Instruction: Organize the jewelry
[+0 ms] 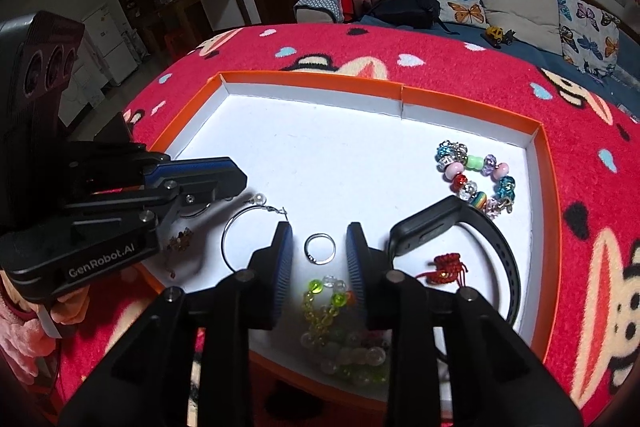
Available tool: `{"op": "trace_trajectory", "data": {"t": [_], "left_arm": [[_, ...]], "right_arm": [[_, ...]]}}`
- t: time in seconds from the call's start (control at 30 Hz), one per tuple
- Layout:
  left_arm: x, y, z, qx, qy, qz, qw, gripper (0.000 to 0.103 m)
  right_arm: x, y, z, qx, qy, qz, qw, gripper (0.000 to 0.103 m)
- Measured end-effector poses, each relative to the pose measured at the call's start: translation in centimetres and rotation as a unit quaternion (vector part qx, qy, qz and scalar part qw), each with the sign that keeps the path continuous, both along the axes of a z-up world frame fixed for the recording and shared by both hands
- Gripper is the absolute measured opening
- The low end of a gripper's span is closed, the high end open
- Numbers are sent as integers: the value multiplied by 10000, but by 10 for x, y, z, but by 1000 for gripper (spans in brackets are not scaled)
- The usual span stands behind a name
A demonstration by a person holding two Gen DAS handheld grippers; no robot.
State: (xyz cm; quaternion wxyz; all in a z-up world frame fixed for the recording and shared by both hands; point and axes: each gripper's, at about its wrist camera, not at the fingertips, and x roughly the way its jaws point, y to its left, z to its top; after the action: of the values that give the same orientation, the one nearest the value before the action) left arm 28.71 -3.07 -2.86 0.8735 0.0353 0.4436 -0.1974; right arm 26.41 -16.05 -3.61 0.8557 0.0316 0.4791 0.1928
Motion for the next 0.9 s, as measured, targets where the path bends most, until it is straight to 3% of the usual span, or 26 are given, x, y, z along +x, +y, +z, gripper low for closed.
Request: {"op": "trace_trajectory", "data": {"t": [0.23,0.67,0.9], "left_arm": [[-15,1,12,67,-144,24,9999,9],[-61,10,30,-49,-177,110,9998,9],[-90,11,34,-40,-176,113,9998,9]], "right_arm": [[-13,-3,10,-53,-117,-18,9999,37],[-48,-8,30,-100,-290,-158,9994,56],[-71,-9,35,-193,-368,-250,9988,59]]}}
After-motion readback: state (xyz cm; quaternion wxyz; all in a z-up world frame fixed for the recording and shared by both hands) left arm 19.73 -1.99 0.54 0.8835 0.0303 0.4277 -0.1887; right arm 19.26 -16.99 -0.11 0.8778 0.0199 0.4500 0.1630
